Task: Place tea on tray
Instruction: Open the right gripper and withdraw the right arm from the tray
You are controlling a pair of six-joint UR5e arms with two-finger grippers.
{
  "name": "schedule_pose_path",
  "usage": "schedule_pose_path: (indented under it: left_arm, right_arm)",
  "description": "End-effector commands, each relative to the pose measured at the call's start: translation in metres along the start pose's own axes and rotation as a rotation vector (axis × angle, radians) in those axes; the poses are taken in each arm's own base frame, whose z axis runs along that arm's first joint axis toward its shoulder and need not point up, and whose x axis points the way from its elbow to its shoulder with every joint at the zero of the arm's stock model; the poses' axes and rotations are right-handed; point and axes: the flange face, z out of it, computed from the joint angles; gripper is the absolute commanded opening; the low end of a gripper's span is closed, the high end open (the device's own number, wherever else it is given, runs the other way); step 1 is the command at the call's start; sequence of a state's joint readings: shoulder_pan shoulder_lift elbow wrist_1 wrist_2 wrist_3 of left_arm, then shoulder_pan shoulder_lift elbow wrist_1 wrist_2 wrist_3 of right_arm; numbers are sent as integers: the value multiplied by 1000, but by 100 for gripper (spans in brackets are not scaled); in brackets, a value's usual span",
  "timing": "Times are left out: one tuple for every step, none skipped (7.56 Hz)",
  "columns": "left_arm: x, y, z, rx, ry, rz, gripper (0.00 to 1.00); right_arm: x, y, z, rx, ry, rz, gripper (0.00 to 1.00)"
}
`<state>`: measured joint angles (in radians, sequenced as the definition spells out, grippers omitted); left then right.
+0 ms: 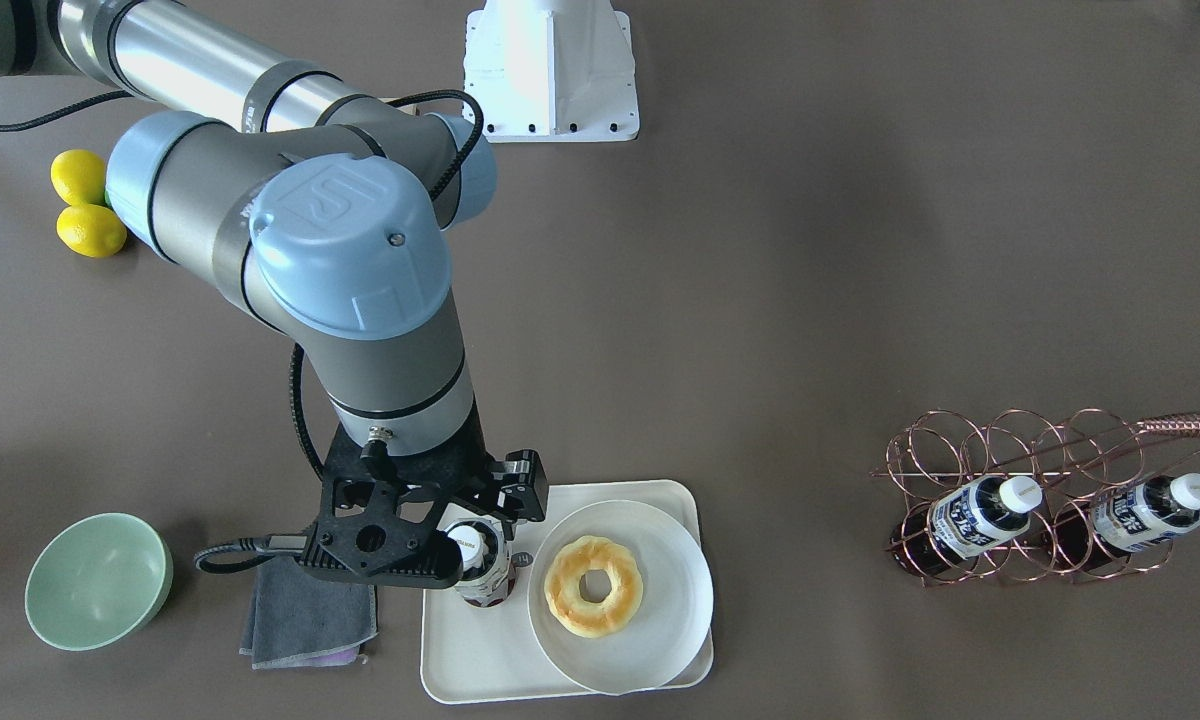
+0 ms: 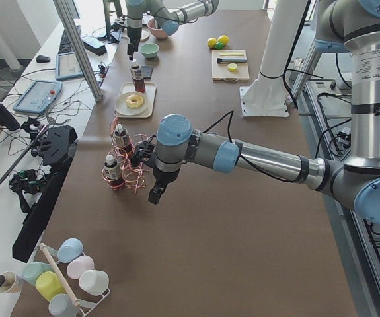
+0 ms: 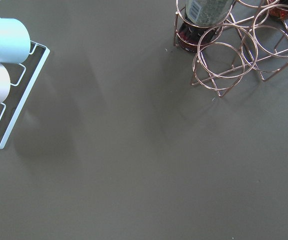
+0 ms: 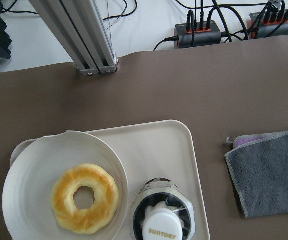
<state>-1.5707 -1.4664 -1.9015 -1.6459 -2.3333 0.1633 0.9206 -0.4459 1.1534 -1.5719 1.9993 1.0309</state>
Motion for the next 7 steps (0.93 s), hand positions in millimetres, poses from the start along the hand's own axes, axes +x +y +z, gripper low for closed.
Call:
schedule_pose_path:
  left_arm:
    - [-1,1,1,-3,0,3,99]
    - [-3,3,2,-5,0,0,99]
    - [-4,4,3,-8,-1,-3,99]
    - [-8,6,4,-9,-2,-9,99]
    - [-10,19,7,-22,0,-22,99]
    - [-11,23,7,-20,-2,-23,99]
    - [-15,38,14,-35,0,-23,99]
  right_arm:
    - [81,28,-39,-38,-8,-91,100]
    - [163,63,-34,-25,-9,-153,100]
    - [225,84,-34,-27,5,-203,100]
    - [276,98,-27,-50,24,-229,100]
    - [323,112,-22,-67,51,-288,100]
    - [380,117,-18,-88,89,-339,100]
    - [437,120,-15,-128,106,-361,100]
